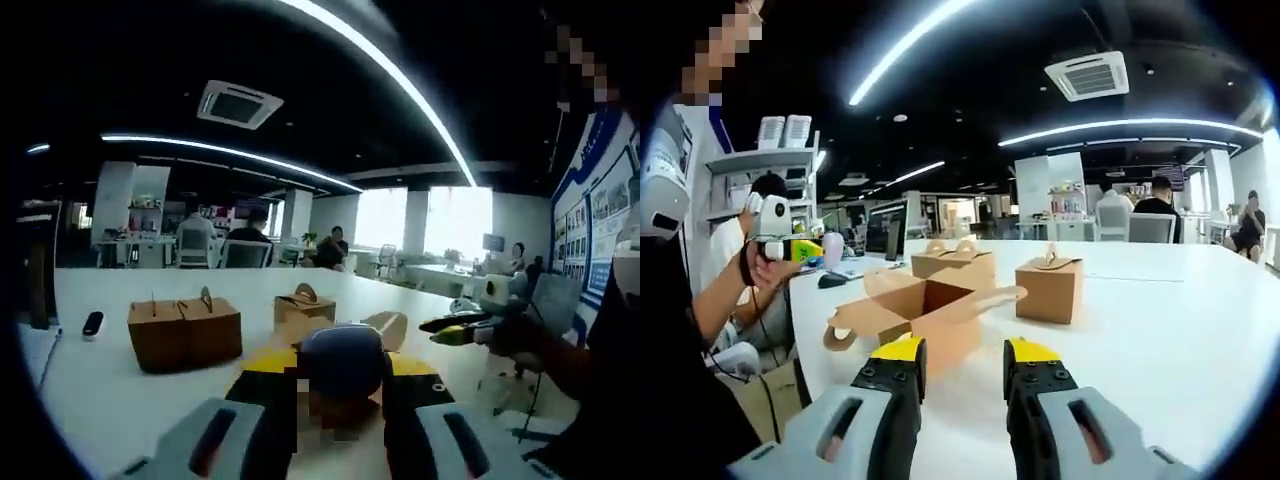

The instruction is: Pick up one paper box from the group, open the paper box, and remove the item inside

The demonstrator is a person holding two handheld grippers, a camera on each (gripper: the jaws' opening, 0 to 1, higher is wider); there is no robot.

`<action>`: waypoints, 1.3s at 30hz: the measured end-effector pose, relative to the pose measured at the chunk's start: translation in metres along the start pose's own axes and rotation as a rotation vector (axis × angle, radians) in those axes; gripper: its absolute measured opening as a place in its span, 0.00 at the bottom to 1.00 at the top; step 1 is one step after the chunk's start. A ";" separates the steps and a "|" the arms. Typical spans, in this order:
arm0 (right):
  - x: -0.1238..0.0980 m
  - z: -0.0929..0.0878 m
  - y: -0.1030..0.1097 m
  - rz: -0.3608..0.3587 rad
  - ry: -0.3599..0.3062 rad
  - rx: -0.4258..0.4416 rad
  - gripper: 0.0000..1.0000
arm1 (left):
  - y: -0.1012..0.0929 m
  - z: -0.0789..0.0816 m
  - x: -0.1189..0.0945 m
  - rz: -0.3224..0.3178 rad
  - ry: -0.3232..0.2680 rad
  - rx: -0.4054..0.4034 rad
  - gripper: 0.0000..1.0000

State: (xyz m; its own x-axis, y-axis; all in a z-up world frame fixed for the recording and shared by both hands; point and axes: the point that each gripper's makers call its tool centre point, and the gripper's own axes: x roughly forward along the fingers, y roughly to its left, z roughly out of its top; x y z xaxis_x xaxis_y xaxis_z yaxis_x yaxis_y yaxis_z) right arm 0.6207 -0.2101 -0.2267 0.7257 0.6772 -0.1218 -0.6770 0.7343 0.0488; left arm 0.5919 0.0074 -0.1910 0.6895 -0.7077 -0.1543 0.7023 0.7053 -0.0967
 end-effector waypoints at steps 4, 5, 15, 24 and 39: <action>-0.001 -0.001 0.000 -0.002 0.001 0.001 0.32 | -0.005 -0.024 -0.001 -0.021 0.094 0.032 0.34; -0.001 -0.001 0.000 -0.002 0.002 0.001 0.32 | -0.006 -0.027 -0.001 -0.023 0.101 0.033 0.34; -0.002 -0.003 0.003 0.002 0.005 0.000 0.32 | -0.010 -0.054 -0.003 -0.051 0.199 0.055 0.34; -0.002 -0.004 0.005 -0.005 0.017 -0.017 0.32 | -0.006 -0.084 0.006 -0.088 0.280 0.024 0.34; -0.002 -0.005 0.010 0.005 0.020 -0.017 0.32 | -0.012 -0.098 0.031 -0.111 0.317 -0.001 0.34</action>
State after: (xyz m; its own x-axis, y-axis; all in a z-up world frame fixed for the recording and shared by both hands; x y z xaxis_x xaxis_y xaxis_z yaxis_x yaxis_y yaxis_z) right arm 0.6117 -0.2049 -0.2310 0.7197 0.6798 -0.1413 -0.6829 0.7298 0.0327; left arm 0.5878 -0.0193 -0.2906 0.5193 -0.7318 -0.4413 0.7697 0.6249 -0.1307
